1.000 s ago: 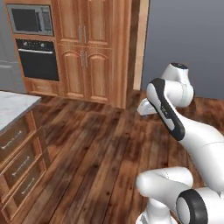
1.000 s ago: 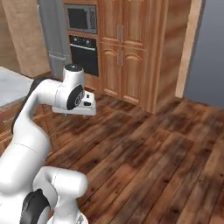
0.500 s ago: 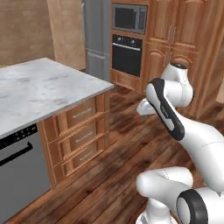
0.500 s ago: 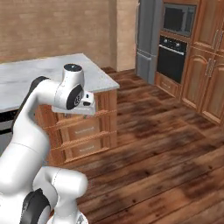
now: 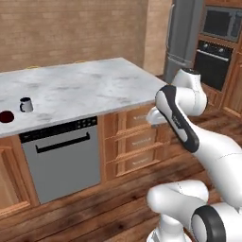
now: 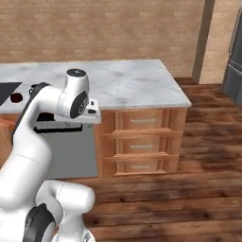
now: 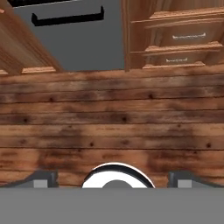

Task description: Clear the mugs and bowl far away from the sink.

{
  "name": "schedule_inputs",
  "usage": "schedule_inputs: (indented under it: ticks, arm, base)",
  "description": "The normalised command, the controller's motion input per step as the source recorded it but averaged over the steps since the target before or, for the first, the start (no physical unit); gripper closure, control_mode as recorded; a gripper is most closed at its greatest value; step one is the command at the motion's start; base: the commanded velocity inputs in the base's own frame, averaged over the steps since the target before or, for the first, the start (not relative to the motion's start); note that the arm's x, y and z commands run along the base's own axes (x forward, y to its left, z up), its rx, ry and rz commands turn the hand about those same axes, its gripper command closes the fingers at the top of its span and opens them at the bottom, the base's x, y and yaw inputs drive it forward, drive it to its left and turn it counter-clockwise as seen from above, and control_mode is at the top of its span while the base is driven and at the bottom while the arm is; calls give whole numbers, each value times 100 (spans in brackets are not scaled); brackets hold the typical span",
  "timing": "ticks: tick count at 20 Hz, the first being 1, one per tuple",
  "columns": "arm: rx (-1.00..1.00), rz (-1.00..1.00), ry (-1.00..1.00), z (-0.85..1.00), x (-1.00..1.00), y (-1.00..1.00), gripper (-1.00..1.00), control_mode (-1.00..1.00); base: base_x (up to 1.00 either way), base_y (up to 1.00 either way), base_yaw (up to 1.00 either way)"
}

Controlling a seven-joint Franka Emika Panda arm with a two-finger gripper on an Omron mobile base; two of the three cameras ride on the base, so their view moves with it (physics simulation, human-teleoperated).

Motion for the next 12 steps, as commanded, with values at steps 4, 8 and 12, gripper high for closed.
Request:
schedule_inputs:
  ticks: [4,8,12]
  arm:
    - [0,0,0,0,0,0,-100,100]
    - [0,0,0,0,0,0,-100,100]
    - [0,0,0,0,0,0,-100,100]
  base:
    - [59,95,29]
    - [76,100,17]
    - [86,91,11]
